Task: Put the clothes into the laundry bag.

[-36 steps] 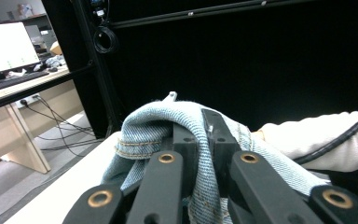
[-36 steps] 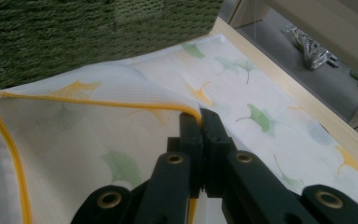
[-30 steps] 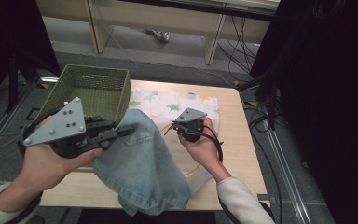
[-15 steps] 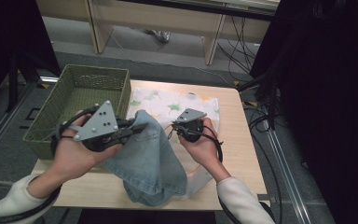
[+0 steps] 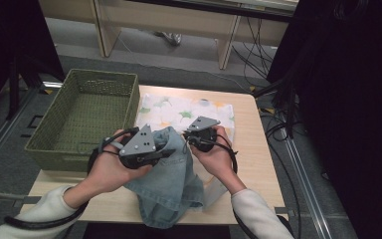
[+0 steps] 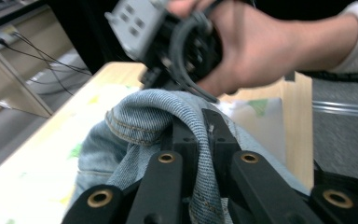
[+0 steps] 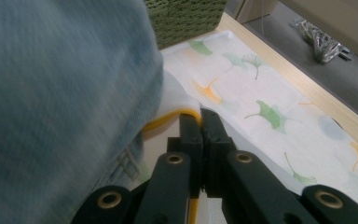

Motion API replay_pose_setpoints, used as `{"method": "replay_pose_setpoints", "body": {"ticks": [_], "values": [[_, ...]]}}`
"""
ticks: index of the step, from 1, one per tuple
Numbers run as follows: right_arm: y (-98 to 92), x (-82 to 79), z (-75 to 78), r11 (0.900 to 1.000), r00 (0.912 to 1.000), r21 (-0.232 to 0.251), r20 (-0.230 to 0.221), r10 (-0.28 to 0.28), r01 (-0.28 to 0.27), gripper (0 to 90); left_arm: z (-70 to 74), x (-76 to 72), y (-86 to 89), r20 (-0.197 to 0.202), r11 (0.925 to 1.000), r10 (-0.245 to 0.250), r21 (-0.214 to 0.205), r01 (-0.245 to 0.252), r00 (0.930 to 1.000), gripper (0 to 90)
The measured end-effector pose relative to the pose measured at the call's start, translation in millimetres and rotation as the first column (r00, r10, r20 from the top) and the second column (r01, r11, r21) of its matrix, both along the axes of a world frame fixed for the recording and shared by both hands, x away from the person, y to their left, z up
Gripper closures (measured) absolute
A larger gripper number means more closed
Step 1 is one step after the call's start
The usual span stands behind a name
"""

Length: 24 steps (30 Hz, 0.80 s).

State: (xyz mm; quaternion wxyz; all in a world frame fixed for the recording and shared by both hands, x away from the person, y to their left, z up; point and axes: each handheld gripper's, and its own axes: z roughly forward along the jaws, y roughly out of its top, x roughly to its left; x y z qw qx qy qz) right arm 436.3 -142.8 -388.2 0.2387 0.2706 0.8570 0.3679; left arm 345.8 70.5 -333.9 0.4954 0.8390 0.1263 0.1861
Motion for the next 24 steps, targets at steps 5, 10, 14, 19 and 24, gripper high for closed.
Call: {"method": "replay_pose_setpoints", "body": {"ticks": [5,10,14,19,24], "values": [[-0.8,-0.6,1.3,1.0000,1.0000,0.007,0.002,-0.001,0.001,90.0,-16.4,2.3,-9.6,-0.045,0.9997,-0.016,0.016,0.017,0.9989,84.6],[-2.7,0.3,1.4,1.0000,1.0000,0.009,0.006,0.002,-0.002,90.0,-27.9,3.4,-13.2,-0.075,0.9994,-0.019,0.026,0.021,0.9970,84.6],[-2.7,-0.6,2.4,0.9997,0.9999,0.023,0.005,-0.011,0.011,90.0,-37.1,2.7,-16.1,-0.118,0.9990,-0.038,0.020,0.041,0.9924,84.6],[-3.5,0.0,3.4,0.9996,0.9998,0.026,0.015,-0.009,0.009,90.0,-43.3,-3.7,-22.3,-0.157,0.9956,-0.092,0.007,0.094,0.9833,84.6],[-4.6,0.1,4.5,0.9995,0.9996,0.030,0.023,-0.014,0.013,90.0,-46.0,-8.4,-27.8,-0.170,0.9919,-0.123,0.007,0.126,0.9776,84.6]]}}
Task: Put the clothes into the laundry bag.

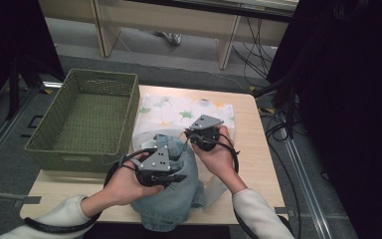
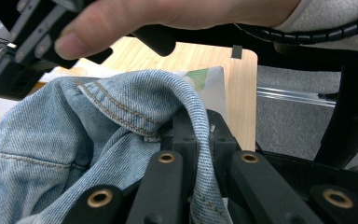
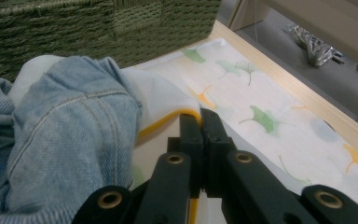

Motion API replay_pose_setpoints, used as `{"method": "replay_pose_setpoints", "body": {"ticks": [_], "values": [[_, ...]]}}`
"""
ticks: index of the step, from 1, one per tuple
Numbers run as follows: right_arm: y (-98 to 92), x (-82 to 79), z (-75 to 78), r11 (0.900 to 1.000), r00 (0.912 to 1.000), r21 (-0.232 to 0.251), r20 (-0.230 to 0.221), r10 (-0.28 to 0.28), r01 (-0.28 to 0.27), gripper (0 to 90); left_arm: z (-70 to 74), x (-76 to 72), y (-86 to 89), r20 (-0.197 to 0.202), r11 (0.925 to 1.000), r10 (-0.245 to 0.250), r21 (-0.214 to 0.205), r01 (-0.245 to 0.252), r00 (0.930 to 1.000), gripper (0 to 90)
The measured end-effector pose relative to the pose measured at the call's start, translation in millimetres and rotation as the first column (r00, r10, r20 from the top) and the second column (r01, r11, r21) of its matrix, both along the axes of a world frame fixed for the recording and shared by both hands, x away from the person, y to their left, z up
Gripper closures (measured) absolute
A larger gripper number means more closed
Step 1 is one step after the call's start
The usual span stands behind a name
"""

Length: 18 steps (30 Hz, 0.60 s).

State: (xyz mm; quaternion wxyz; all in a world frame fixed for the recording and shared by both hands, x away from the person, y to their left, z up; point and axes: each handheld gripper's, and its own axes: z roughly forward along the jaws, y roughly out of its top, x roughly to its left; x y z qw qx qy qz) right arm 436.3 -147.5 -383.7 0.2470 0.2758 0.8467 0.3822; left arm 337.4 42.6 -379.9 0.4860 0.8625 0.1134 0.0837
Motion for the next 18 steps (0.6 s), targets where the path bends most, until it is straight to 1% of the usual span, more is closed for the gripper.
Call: {"method": "replay_pose_setpoints", "body": {"ticks": [1,4,5,6,7,8,10,11,12,13,18], "values": [[-0.1,-0.2,0.2,1.0000,1.0000,0.003,0.000,-0.003,0.003,90.0,-0.7,1.1,-0.6,0.006,1.0000,0.002,0.005,-0.002,1.0000,84.6],[0.7,-1.6,1.0,0.9999,1.0000,0.008,-0.005,-0.006,0.006,90.0,-4.3,7.9,-3.0,0.011,0.9993,0.030,0.022,-0.031,0.9995,84.6],[1.3,-2.1,1.1,1.0000,1.0000,0.008,-0.007,-0.006,0.006,90.0,-6.8,10.8,-4.6,0.007,0.9990,0.039,0.023,-0.039,0.9992,84.6],[1.4,-1.6,1.5,1.0000,0.9999,-0.001,0.008,0.008,-0.008,90.0,-9.6,14.0,-6.4,-0.001,0.9986,0.043,0.030,-0.043,0.9991,84.6],[2.1,-2.0,1.5,1.0000,1.0000,0.003,0.005,0.009,-0.009,90.0,-13.4,16.9,-9.1,-0.004,0.9982,0.051,0.031,-0.051,0.9987,84.5],[2.4,-1.9,1.8,0.9999,0.9998,0.001,0.015,0.014,-0.014,90.0,-17.1,20.0,-11.7,-0.004,0.9978,0.052,0.042,-0.052,0.9986,84.5],[3.2,-3.2,2.8,0.9999,0.9999,0.005,0.005,0.015,-0.015,90.0,-24.7,25.6,-17.3,-0.009,0.9964,0.059,0.062,-0.058,0.9982,84.4],[3.1,-3.4,3.3,0.9998,0.9998,0.003,0.010,0.017,-0.017,90.0,-28.3,28.4,-20.1,-0.012,0.9957,0.064,0.067,-0.063,0.9979,84.4],[3.5,-4.3,3.5,0.9999,0.9999,0.010,0.003,0.013,-0.013,90.0,-32.0,30.9,-23.1,-0.014,0.9952,0.070,0.070,-0.069,0.9974,84.4],[3.5,-4.3,3.7,0.9999,0.9999,0.010,0.006,0.014,-0.014,90.0,-34.9,33.5,-25.5,-0.014,0.9943,0.074,0.079,-0.073,0.9972,84.3],[2.8,-5.5,4.4,0.9997,0.9998,0.013,0.007,0.020,-0.020,90.0,-46.6,44.4,-34.0,0.016,0.9881,0.110,0.107,-0.111,0.9938,83.9]]}}
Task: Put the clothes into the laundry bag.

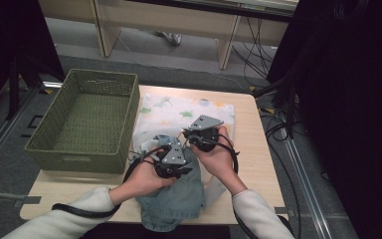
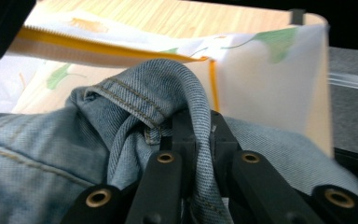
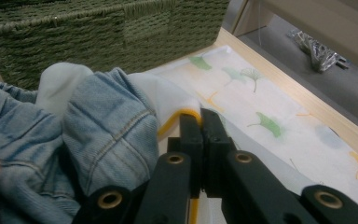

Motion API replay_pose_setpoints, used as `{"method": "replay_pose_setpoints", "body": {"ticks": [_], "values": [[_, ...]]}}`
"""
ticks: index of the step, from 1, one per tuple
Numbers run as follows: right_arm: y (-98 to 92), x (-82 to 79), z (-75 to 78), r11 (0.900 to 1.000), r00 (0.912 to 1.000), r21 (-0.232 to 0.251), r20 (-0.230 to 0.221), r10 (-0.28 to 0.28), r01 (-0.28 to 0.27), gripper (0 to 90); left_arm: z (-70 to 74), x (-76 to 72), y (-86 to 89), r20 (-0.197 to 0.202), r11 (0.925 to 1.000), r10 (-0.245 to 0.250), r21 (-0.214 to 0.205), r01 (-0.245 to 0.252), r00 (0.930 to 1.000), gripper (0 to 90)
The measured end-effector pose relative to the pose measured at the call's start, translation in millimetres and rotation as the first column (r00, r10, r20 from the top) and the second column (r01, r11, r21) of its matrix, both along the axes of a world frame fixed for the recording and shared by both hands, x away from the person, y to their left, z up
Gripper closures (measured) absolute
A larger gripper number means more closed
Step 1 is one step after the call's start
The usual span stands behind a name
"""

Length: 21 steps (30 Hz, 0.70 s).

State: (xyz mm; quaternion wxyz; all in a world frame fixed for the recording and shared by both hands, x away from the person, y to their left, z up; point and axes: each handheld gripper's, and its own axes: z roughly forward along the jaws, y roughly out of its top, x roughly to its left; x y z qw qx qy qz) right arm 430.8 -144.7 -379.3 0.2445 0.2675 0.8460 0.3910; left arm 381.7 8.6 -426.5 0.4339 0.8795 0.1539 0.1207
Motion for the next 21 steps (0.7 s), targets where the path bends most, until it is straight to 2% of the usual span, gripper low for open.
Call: {"method": "replay_pose_setpoints", "body": {"ticks": [4,8,10,12,16,18,21], "values": [[1.0,-1.2,0.2,1.0000,1.0000,0.000,-0.001,0.002,-0.002,90.0,-9.4,5.4,-5.8,0.030,0.9991,0.013,0.040,-0.014,0.9995,83.5],[2.6,-1.7,-1.7,1.0000,1.0000,-0.007,-0.007,0.006,-0.006,90.0,-16.4,10.7,-8.5,0.037,0.9984,0.035,0.044,-0.036,0.9987,81.5],[2.3,-0.6,-3.6,0.9999,0.9999,-0.010,-0.009,0.008,-0.008,90.0,-17.1,10.8,-8.1,0.033,0.9987,0.039,0.031,-0.040,0.9987,78.5],[1.2,0.2,-5.3,1.0000,0.9999,-0.007,-0.015,0.002,-0.002,90.0,-14.8,7.7,-6.3,0.018,0.9989,0.046,-0.005,-0.046,0.9988,69.2],[-2.2,2.1,-6.0,0.9999,0.9997,-0.008,-0.021,-0.012,0.012,90.0,-1.1,-1.8,3.0,0.001,0.9964,0.058,-0.062,-0.057,0.9983,50.7],[-3.3,3.3,-6.4,0.9999,0.9998,-0.005,-0.019,-0.011,0.011,90.0,11.8,-7.6,13.0,0.022,0.9944,0.066,-0.085,-0.064,0.9976,44.0],[-3.5,3.3,-6.7,0.9998,0.9993,-0.001,-0.030,-0.022,0.022,90.0,34.4,-11.7,33.7,0.063,0.9855,0.108,-0.138,-0.098,0.9922,41.9]]}}
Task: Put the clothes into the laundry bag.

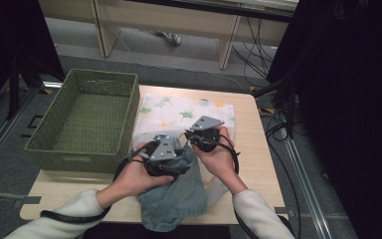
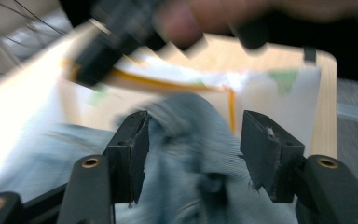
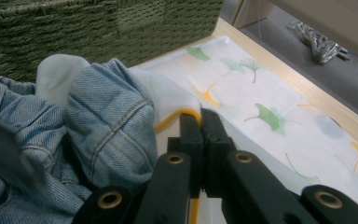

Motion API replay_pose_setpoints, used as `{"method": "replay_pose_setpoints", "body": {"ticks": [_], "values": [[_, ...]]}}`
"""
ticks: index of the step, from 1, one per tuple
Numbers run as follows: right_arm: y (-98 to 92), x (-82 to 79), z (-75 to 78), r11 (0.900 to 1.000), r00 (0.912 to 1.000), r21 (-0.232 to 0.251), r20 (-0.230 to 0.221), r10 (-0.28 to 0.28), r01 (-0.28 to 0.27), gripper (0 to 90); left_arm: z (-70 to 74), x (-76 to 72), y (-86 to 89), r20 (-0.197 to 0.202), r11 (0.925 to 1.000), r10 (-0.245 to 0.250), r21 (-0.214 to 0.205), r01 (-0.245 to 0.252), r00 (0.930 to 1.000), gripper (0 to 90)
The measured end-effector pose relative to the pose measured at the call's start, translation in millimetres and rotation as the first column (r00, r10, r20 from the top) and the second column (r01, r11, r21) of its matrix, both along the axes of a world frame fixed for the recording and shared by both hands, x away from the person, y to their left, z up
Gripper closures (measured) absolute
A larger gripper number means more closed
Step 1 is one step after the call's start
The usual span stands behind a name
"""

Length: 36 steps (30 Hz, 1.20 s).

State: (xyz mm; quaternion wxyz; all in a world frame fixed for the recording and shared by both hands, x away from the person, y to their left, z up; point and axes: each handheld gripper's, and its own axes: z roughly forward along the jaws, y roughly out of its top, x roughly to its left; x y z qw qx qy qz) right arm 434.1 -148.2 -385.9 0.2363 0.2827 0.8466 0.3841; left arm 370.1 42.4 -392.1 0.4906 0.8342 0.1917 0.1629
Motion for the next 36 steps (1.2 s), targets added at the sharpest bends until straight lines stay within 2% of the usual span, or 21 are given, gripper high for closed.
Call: {"method": "replay_pose_setpoints", "body": {"ticks": [3,4,6,8,11,15,19,22,25,30,32,33,36], "values": [[0.6,0.8,0.1,0.9999,0.9999,-0.009,0.008,0.008,-0.008,90.0,17.8,4.9,21.3,0.047,0.9962,0.082,-0.035,-0.080,0.9955,40.7],[1.2,0.4,0.2,1.0000,1.0000,-0.005,0.006,0.002,-0.002,90.0,20.9,8.9,27.0,0.060,0.9929,0.118,-0.024,-0.117,0.9912,40.1],[2.0,0.6,0.7,0.9999,0.9999,-0.012,0.010,0.006,-0.006,90.0,20.1,19.5,33.0,0.079,0.9863,0.157,0.038,-0.160,0.9845,37.5],[3.5,0.3,1.0,0.9999,0.9999,-0.012,0.014,0.009,-0.009,90.0,12.5,31.4,35.2,0.065,0.9779,0.185,0.087,-0.190,0.9806,35.3],[4.0,-0.4,1.1,0.9998,0.9998,-0.017,0.015,0.014,-0.014,90.0,-0.9,46.4,32.7,0.012,0.9704,0.193,0.145,-0.193,0.9811,31.0],[2.2,0.6,0.0,0.9999,0.9999,-0.013,0.007,0.011,-0.011,90.0,-15.2,64.5,30.4,-0.049,0.9677,0.207,0.157,-0.197,0.9772,28.5],[1.6,0.0,-1.3,0.9999,1.0000,-0.012,-0.004,0.005,-0.005,90.0,-21.8,70.7,26.8,-0.087,0.9688,0.183,0.185,-0.165,0.9793,27.8],[2.3,-0.1,-1.2,0.9999,1.0000,-0.016,-0.003,0.005,-0.005,90.0,-24.8,73.3,25.0,-0.098,0.9650,0.174,0.215,-0.150,0.9798,28.9],[4.0,-0.3,-1.9,0.9996,0.9999,-0.025,0.001,0.012,-0.012,90.0,-26.8,75.9,24.7,-0.109,0.9621,0.170,0.233,-0.141,0.9793,37.0],[4.6,-0.5,-2.9,0.9998,0.9999,-0.022,-0.010,0.003,-0.003,90.0,-32.4,75.7,24.5,-0.078,0.9436,0.152,0.308,-0.121,0.9853,62.9],[3.5,0.9,-3.0,0.9995,0.9999,-0.030,0.002,0.011,-0.011,90.0,-33.5,75.8,24.9,-0.085,0.9424,0.150,0.313,-0.117,0.9850,70.8],[3.0,1.2,-3.1,0.9995,0.9999,-0.029,0.003,0.012,-0.012,90.0,-34.6,75.8,24.8,-0.096,0.9455,0.150,0.305,-0.114,0.9841,78.9],[2.9,0.1,-1.6,0.9998,1.0000,-0.020,-0.002,0.002,-0.002,90.0,-37.0,74.7,23.4,-0.093,0.9455,0.152,0.304,-0.117,0.9840,81.8]]}}
